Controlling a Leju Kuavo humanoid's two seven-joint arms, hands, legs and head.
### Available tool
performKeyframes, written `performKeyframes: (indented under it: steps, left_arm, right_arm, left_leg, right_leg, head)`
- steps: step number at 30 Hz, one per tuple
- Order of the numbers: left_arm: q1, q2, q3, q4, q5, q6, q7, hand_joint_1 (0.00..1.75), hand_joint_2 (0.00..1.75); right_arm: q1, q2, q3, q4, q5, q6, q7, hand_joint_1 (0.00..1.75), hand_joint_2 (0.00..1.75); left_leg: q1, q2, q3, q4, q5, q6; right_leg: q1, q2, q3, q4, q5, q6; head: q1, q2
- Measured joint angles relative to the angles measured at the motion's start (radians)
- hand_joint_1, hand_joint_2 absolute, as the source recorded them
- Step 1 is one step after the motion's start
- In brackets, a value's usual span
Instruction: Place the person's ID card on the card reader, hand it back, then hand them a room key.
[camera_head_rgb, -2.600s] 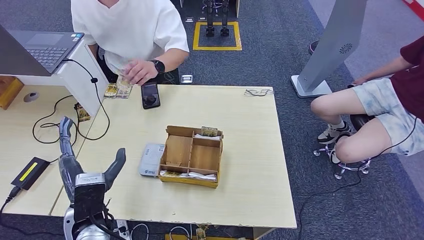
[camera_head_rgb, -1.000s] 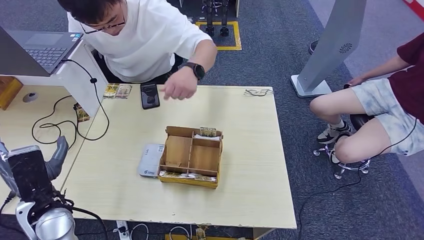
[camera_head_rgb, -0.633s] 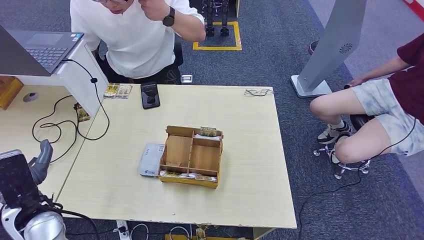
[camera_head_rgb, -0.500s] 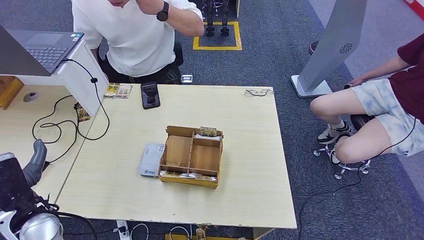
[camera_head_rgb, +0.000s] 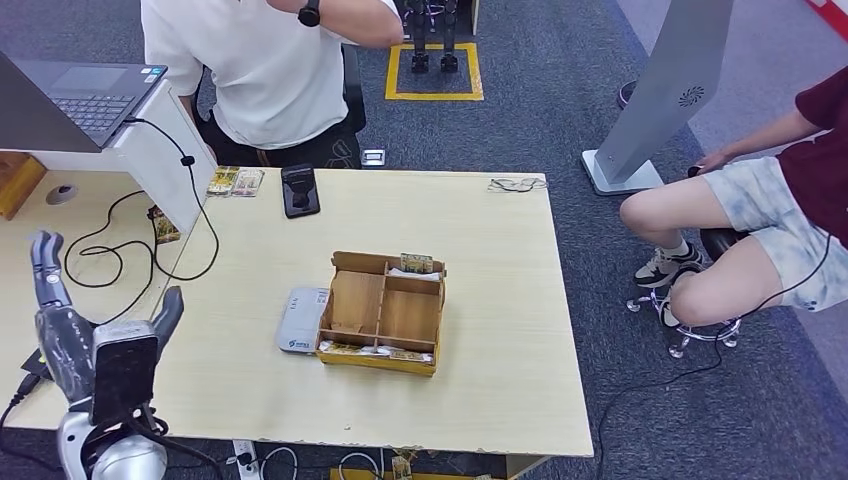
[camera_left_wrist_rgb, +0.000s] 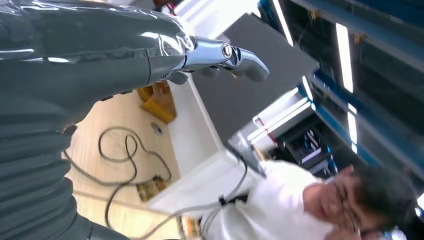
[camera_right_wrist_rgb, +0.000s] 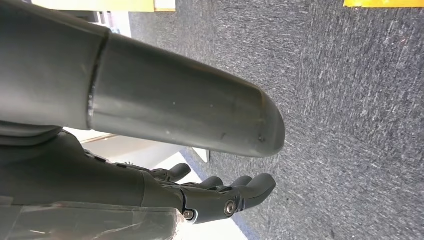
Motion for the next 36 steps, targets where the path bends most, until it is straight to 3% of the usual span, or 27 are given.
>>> performKeyframes:
  steps: [7,13,36]
  left_arm:
    - [0.029,0.004,-0.164,0.048,-0.040,-0.002,0.018,0.00,1.75]
    - [0.059,0.008,-0.246,0.053,-0.021,0.006,0.014,0.00,1.75]
    - [0.121,0.007,-0.275,0.053,0.016,0.058,0.021,0.00,1.75]
  right_arm:
    - [0.012,0.020,-0.012,-0.058,0.000,0.024,0.005,0.00,0.00]
    - [0.020,0.036,-0.027,-0.092,0.000,0.030,0.013,0.00,0.00]
    - [0.036,0.069,-0.032,-0.143,0.000,0.050,0.043,0.00,0.00]
  left_leg:
    - [0.000,0.000,0.000,0.000,0.000,0.000]
    - [0.000,0.000,0.000,0.000,0.000,0.000]
    - [0.000,0.000,0.000,0.000,0.000,0.000]
  right_leg:
    - [0.000,0.000,0.000,0.000,0.000,0.000]
    - [0.000,0.000,0.000,0.000,0.000,0.000]
    - [0.000,0.000,0.000,0.000,0.000,0.000]
  head:
    - [0.000,0.000]
    - [0.000,0.000]
    - [0.000,0.000]
